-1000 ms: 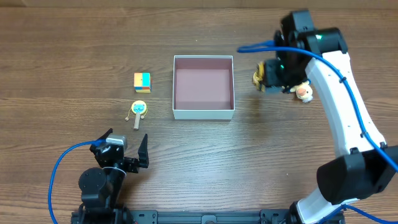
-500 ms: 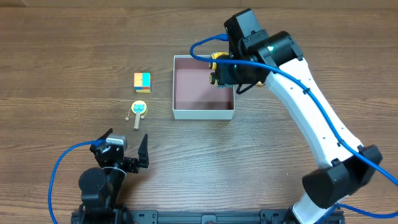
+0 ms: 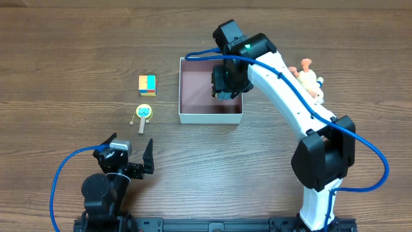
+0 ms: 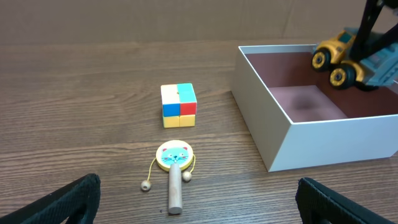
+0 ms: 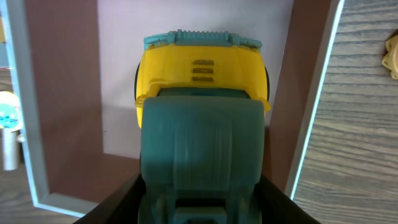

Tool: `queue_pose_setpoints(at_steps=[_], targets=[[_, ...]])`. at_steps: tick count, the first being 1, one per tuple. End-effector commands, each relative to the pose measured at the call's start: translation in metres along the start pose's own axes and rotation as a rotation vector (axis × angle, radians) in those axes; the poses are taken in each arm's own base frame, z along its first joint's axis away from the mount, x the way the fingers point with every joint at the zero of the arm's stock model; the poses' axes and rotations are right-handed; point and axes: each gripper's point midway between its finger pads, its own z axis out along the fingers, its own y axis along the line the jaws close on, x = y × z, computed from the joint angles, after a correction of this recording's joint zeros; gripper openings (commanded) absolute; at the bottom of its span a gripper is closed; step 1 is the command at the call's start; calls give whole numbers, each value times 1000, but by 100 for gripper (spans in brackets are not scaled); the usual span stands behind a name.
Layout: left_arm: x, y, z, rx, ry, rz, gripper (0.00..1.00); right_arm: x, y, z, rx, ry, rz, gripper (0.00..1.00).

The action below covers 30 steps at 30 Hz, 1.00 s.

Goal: Pack container
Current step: 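Carry the truck into the white box and release it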

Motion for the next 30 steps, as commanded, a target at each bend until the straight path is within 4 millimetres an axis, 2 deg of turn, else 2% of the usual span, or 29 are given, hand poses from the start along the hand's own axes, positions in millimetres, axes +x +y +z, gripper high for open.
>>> queue_pose_setpoints(at_steps=[1,14,17,20,27,28,30], targets=[[0,2,-1,-11,-1,10,100,-7,-2,2,31,-25,3,37],[0,2,-1,-11,-1,10,100,-4,-10,16,66,-10,4,39],[0,2,-1,-11,-1,10,100,-3,-10,17,67,-8,4,39],[0,2,-1,-11,-1,10,100,-3,-10,17,67,-7,4,44],[0,2,-1,-11,-1,10,100,-3,-10,17,67,-7,4,45],[0,2,-1,-11,-1,10,100,-3,-10,17,67,-7,4,45],[0,2,-1,-11,-1,10,100,-3,-10,17,67,-8,4,53]])
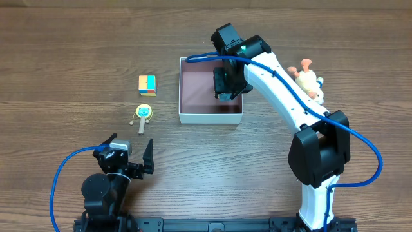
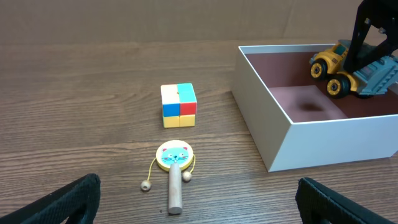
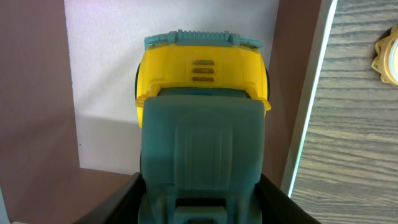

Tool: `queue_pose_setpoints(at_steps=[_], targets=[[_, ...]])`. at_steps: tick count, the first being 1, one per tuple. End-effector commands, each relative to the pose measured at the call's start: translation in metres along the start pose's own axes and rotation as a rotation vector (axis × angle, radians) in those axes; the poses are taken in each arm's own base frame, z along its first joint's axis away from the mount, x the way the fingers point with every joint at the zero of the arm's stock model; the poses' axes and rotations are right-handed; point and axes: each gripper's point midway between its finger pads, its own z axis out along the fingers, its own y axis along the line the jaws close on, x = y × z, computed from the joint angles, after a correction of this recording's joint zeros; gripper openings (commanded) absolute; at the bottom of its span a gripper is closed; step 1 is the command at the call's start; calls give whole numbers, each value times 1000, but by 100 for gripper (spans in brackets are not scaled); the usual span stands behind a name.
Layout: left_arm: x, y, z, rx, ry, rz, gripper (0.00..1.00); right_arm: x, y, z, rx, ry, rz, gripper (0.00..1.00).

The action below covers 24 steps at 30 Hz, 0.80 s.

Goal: Pack container
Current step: 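Carry the truck into the white box and release it, then move the right gripper over the plush duck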

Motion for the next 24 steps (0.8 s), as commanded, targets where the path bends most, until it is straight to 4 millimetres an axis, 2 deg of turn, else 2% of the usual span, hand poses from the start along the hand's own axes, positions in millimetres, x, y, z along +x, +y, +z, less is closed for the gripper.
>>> queue_pose_setpoints(at_steps=[1,20,22,24], targets=[[0,2,-1,-11,-1,10,100,-2,0,1,13,-11,-2,55],[0,2,-1,-11,-2,10,100,-5,1,0,6,-24,-5,57],[0,2,-1,-11,-2,11,100,-10,3,-6,-2,-40,-4,63],[0,2,-1,-12,-1,10,100,-24,5,-23,-22,-81,-2,64]])
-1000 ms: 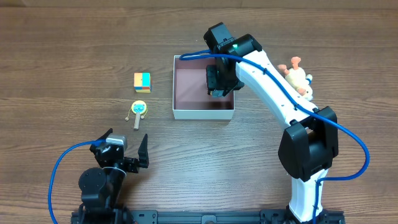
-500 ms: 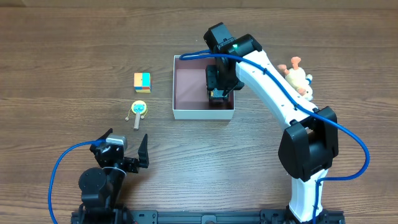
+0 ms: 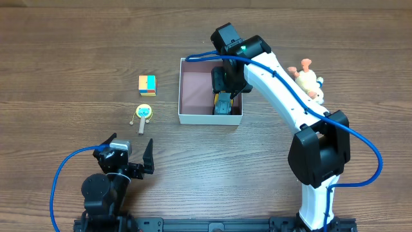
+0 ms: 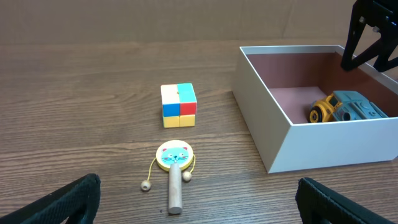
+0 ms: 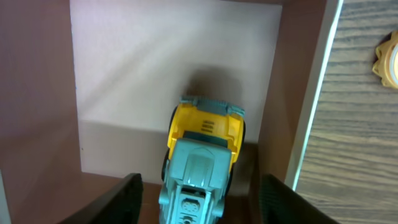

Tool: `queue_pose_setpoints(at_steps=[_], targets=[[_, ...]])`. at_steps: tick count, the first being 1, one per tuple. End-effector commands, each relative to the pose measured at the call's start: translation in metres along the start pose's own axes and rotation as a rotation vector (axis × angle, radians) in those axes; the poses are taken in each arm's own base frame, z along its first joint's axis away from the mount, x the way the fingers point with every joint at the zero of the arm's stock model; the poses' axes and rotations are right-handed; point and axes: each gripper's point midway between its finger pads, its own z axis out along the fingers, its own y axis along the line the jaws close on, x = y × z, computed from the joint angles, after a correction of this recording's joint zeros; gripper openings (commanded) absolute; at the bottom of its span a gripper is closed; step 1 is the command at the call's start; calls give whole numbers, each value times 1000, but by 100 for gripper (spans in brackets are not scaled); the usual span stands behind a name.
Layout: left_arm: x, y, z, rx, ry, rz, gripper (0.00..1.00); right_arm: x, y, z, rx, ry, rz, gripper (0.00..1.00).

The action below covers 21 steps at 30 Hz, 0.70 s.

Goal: Pack container
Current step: 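Move the right gripper over the plush duck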

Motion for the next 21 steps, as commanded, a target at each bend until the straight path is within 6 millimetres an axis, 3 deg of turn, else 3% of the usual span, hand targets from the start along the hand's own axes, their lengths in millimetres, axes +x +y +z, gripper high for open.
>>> queue_pose_setpoints(at_steps=[1,4,6,8,10,13,17,21], targets=[[0,2,-1,-11,-2,10,100,-29,5,-34,-32,-94,-6,65],[0,2,-1,-11,-1,10,100,-57,-5,-93,-63,-197,-17,77],[0,2,-1,-11,-2,10,100,-69,-24,-128,-46,-256,-23,90],[0,2,-1,-11,-2,11,100,-73,-62,-160,34,-296,-7,100],[0,2,-1,-11,-2,10,100,-69,-101,-175,121,-289,10,100],[0,2,-1,-12,-2,10,100,-58,-156,-178,197,-227,65,100],[0,2,-1,-11,-2,10,100,-48,-198,-160,130,-141,173,100],[0,2,-1,-11,-2,10,100,-29,-229,-132,136,-19,116,100]])
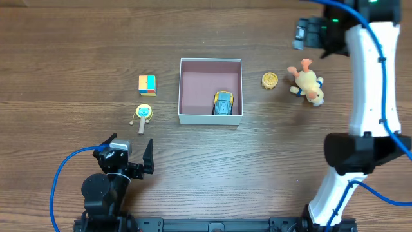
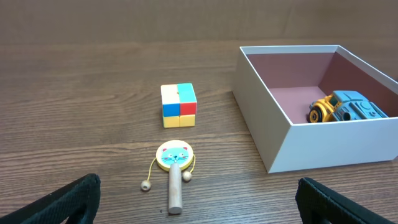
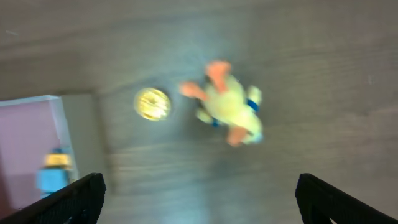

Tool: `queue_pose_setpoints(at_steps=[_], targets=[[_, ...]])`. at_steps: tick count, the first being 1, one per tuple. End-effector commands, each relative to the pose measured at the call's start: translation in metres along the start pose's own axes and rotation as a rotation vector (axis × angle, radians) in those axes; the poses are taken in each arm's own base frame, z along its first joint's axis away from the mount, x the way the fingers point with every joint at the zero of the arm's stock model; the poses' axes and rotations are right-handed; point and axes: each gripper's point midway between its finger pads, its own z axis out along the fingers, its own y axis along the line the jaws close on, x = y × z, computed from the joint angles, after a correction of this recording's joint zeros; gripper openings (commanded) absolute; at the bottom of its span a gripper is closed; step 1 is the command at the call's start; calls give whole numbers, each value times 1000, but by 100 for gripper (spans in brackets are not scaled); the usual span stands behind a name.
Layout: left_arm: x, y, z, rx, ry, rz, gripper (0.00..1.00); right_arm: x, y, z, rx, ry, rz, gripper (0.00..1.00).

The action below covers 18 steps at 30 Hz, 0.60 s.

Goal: Pack container
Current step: 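Move the right gripper over the plush duck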

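The white box (image 1: 210, 118) with a pink inside stands mid-table, with the yellow and teal toy truck (image 1: 223, 103) lying in its near right corner (image 2: 345, 109). Left of the box are a colour cube (image 1: 147, 84) and a cat-face rattle drum (image 1: 143, 116). To its right lie a yellow disc (image 1: 270, 80) and a plush duck (image 1: 307, 84). My right gripper (image 3: 199, 193) is open and empty, high above the duck (image 3: 227, 109) at the far right. At the near left edge my left gripper (image 2: 199, 199) is open too, facing the drum (image 2: 174, 165).
Bare wooden tabletop surrounds the box. My right arm (image 1: 370, 84) runs down the right side of the table. The blue cable of my left arm (image 1: 61, 174) loops at the near left.
My right gripper was just above the truck inside the box; it is now high at the far right over the duck. The truck stays in the box. The left arm is unmoved.
My right gripper held the truck above the box, then lower inside it. It then stood open with the truck resting in the near right corner. Now the gripper is away from the box, and the yellow disc shows beside it.
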Motion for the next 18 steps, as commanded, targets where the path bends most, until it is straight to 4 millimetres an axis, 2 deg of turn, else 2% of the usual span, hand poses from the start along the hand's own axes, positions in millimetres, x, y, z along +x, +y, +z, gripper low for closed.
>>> queue_pose_setpoints(at_steps=[1,4,9,12,18], targets=[[0,2,-1,-11,-1,10,100,21,-16,32,-17,128,-109,100],[0,2,-1,-11,-1,10,100,34,-27,61,-28,199,-74,100],[0,2,-1,-11,-1,10,100,47,-30,103,-32,246,-145,100],[0,2,-1,-11,-1,10,100,44,-31,119,-23,225,-184,100],[0,2,-1,-11,-1,10,100,38,-33,139,-13,184,-242,100]])
